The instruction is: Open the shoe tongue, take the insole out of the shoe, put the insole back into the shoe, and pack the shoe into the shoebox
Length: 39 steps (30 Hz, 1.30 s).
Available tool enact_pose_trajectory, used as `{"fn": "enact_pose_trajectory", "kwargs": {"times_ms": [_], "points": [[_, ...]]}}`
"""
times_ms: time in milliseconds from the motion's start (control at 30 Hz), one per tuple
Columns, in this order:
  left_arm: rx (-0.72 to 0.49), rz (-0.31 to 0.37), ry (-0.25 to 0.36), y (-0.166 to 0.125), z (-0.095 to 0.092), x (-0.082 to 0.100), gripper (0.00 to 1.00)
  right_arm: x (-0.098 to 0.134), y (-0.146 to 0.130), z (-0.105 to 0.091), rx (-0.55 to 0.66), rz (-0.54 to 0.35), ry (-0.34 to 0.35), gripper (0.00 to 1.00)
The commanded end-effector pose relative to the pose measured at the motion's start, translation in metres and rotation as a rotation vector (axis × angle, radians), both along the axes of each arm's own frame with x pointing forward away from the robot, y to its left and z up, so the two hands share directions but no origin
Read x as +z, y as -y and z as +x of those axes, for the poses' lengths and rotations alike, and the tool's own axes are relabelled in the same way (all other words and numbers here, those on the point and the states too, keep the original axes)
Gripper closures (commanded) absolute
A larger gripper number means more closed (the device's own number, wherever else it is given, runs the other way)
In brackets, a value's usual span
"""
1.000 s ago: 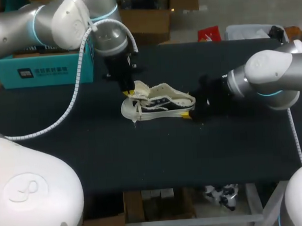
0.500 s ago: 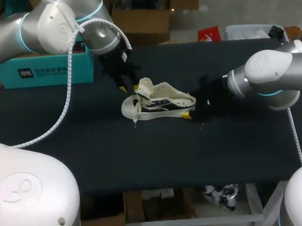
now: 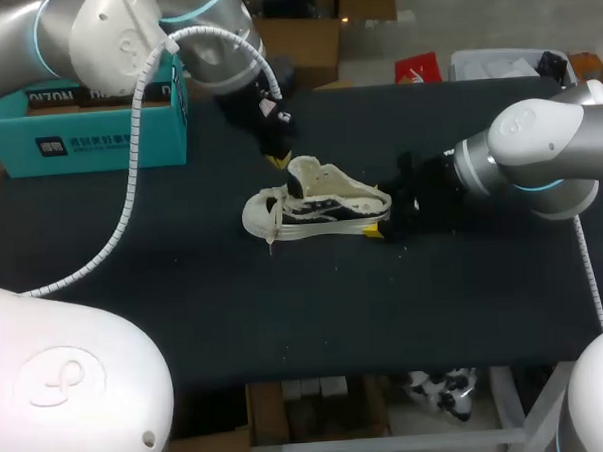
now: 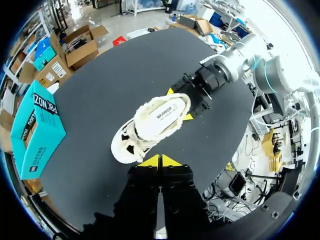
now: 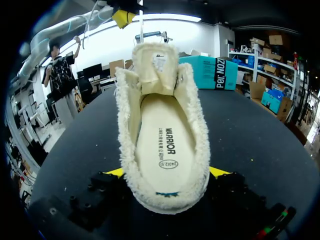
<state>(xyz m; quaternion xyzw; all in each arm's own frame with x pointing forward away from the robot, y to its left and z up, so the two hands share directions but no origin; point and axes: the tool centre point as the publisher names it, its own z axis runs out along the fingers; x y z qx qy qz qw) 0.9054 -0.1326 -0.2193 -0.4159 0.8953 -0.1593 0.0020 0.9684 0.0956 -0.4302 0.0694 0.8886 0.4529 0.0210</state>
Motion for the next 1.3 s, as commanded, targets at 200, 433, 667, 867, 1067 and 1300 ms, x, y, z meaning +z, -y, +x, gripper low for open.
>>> {"fn": "enact_pose_trajectory", "kwargs": {"times_ms": [200, 433, 667, 867, 1067, 1300], "points": [[-0.644, 0.124, -0.082, 0.016, 0.017, -0.004, 1.00, -0.005, 0.001, 0.002, 0.000, 0.003, 0.001, 1.00], [-0.644, 0.124, -0.082, 0.016, 0.017, -0.004, 1.00, -0.005, 0.001, 0.002, 0.000, 0.003, 0.001, 1.00], [-0.761, 0.072, -0.054, 0.021, 0.030, -0.015, 1.00, -0.005, 0.001, 0.002, 0.000, 0.003, 0.001, 1.00], [-0.831, 0.059, -0.020, 0.036, 0.046, -0.030, 1.00, -0.005, 0.001, 0.002, 0.000, 0.003, 0.001, 1.00], [-0.852, 0.050, -0.046, 0.057, 0.051, -0.050, 1.00, -0.005, 0.001, 0.002, 0.000, 0.003, 0.001, 1.00], [-0.880, 0.068, -0.082, 0.063, 0.053, -0.079, 1.00, -0.005, 0.001, 0.002, 0.000, 0.003, 0.001, 1.00]]}}
